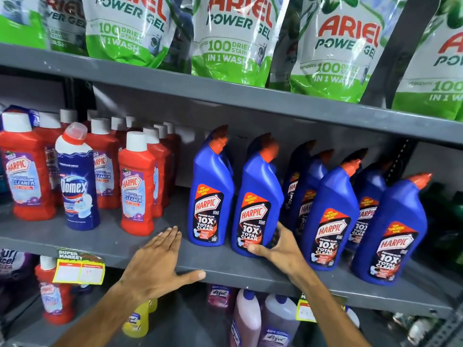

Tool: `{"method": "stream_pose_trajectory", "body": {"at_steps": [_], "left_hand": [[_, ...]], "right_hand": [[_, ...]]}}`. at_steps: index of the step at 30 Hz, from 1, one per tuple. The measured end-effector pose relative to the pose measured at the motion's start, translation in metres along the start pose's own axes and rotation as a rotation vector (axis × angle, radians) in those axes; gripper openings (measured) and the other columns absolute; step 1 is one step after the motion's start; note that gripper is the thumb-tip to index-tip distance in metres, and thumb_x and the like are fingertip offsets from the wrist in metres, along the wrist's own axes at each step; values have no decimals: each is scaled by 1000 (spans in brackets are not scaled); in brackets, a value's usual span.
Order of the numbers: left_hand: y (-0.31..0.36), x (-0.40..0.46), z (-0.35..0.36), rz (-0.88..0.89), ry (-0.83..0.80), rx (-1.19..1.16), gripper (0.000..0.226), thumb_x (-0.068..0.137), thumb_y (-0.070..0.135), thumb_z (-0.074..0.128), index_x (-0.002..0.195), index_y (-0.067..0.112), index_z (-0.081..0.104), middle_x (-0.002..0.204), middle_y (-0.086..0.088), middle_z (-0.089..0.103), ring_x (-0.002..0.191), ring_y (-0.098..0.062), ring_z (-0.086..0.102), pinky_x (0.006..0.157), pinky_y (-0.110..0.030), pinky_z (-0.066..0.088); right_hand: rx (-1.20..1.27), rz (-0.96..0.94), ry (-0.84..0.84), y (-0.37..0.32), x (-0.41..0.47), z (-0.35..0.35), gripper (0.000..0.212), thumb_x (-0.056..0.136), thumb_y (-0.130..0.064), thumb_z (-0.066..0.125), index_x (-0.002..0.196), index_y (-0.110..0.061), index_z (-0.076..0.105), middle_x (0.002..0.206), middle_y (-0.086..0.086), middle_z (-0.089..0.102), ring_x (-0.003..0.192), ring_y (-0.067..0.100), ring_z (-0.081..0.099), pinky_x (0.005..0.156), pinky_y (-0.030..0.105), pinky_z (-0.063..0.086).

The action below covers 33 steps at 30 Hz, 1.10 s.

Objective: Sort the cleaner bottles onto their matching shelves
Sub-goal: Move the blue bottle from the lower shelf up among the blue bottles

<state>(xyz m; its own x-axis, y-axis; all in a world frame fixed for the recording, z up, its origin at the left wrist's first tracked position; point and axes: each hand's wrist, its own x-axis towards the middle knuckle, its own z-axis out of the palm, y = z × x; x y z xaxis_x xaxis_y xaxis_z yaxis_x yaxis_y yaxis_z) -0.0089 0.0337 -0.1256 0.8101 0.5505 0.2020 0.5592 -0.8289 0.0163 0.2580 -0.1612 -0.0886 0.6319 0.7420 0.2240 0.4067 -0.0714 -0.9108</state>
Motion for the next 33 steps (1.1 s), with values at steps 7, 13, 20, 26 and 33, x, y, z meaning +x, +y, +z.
{"method": "stream_pose_trajectory", "body": {"at_steps": [7, 13, 20, 26, 33], "left_hand": [[2, -2, -3, -8, -2, 7, 144, 67, 110, 5, 167, 7, 7, 177, -10, 6, 163, -18, 6, 127, -31, 0], [3, -2, -6, -9, -18, -1, 145, 65, 111, 4, 167, 7, 6, 177, -10, 6, 163, -18, 6, 129, -32, 1], [4, -3, -8, -13, -20, -11, 145, 65, 111, 3, 167, 7, 4, 177, -10, 4, 163, -18, 4, 127, -30, -1], [5, -4, -9, -14, -28, -26, 147, 63, 111, 2, 167, 7, 4, 177, -10, 4, 163, -18, 5, 128, -32, 2], [10, -9, -14, -37, 26, -32, 139, 71, 108, 9, 167, 7, 12, 176, -11, 13, 162, -20, 13, 126, -31, 3]], "right_hand": [[-13, -4, 23, 2, 0, -1, 77, 60, -15, 103, 128, -20, 65, 114, -4, 81, 107, 12, 77, 101, 43, 61], [-20, 0, 42, 1, -2, -2, 76, 63, -11, 101, 128, -22, 64, 113, -7, 81, 106, 6, 76, 100, 37, 61], [-23, 3, 53, 2, -2, -2, 79, 62, -14, 102, 130, -22, 63, 116, -6, 80, 108, 7, 75, 99, 36, 60], [-12, 22, 26, -3, -5, -2, 78, 64, -15, 101, 131, -21, 62, 116, -7, 80, 105, 3, 75, 96, 29, 61], [-54, 20, 80, -10, -14, -2, 100, 61, -23, 103, 145, -21, 50, 132, -8, 72, 118, 7, 69, 108, 38, 56]]}}
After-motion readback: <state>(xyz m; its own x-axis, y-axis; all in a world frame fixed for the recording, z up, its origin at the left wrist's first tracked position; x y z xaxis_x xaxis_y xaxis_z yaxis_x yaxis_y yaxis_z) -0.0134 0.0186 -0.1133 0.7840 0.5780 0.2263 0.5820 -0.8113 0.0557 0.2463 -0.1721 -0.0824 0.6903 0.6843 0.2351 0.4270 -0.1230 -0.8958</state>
